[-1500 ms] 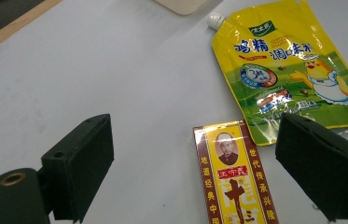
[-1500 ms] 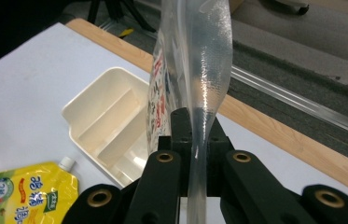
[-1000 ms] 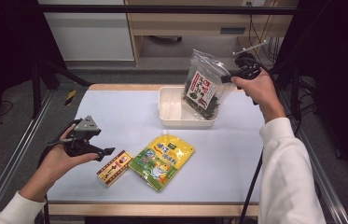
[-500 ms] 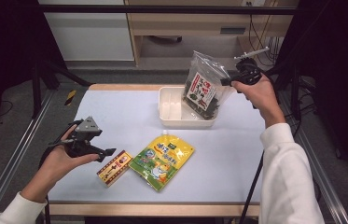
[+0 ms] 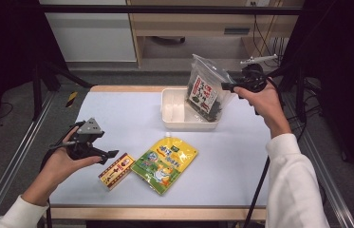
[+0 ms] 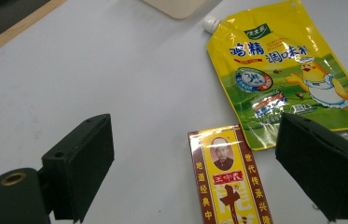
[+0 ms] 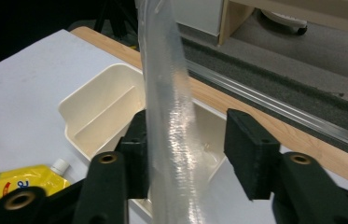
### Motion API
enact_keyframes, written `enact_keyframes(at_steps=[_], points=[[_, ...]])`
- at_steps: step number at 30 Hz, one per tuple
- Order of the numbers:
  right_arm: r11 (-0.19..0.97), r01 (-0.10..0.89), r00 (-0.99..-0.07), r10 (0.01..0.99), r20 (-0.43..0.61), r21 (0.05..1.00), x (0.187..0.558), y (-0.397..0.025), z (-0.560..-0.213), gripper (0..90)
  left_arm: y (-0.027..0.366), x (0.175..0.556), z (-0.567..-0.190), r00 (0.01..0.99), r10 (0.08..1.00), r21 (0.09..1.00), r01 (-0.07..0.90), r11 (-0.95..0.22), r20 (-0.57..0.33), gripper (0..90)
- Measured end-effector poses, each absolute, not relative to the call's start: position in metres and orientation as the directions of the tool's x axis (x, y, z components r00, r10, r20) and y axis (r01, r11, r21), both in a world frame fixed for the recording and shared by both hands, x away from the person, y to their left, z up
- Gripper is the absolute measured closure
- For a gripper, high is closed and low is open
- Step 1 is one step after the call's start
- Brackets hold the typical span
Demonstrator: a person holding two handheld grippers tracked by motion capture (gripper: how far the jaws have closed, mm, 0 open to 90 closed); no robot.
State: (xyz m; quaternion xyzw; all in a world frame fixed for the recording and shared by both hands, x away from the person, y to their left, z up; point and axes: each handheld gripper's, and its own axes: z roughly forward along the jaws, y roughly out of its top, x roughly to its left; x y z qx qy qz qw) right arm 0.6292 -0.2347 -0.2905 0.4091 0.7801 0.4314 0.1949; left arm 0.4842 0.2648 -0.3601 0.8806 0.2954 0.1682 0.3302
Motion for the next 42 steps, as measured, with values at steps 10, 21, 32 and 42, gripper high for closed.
enact_keyframes(at_steps=[10,21,32,42], points=[[0.28,0.41,-0.621,0.783,0.041,0.868,0.611,-0.227,-0.287,35.6,0.259,0.485,-0.358,0.773,0.626,0.685,0.399,-0.61,0.106,11.3],[0.254,0.337,-0.639,0.769,0.022,0.907,0.58,-0.218,-0.278,20.3,0.258,0.483,-0.356,0.771,0.627,0.695,0.39,-0.604,0.112,11.0],[0.243,0.292,-0.597,0.802,-0.022,0.925,0.53,-0.222,-0.287,12.4,0.25,0.478,-0.358,0.779,0.614,0.707,0.363,-0.607,0.127,9.0],[0.247,0.302,-0.552,0.833,-0.043,0.921,0.491,-0.221,-0.321,11.4,0.24,0.474,-0.366,0.799,0.593,0.722,0.349,-0.598,0.105,6.7]])
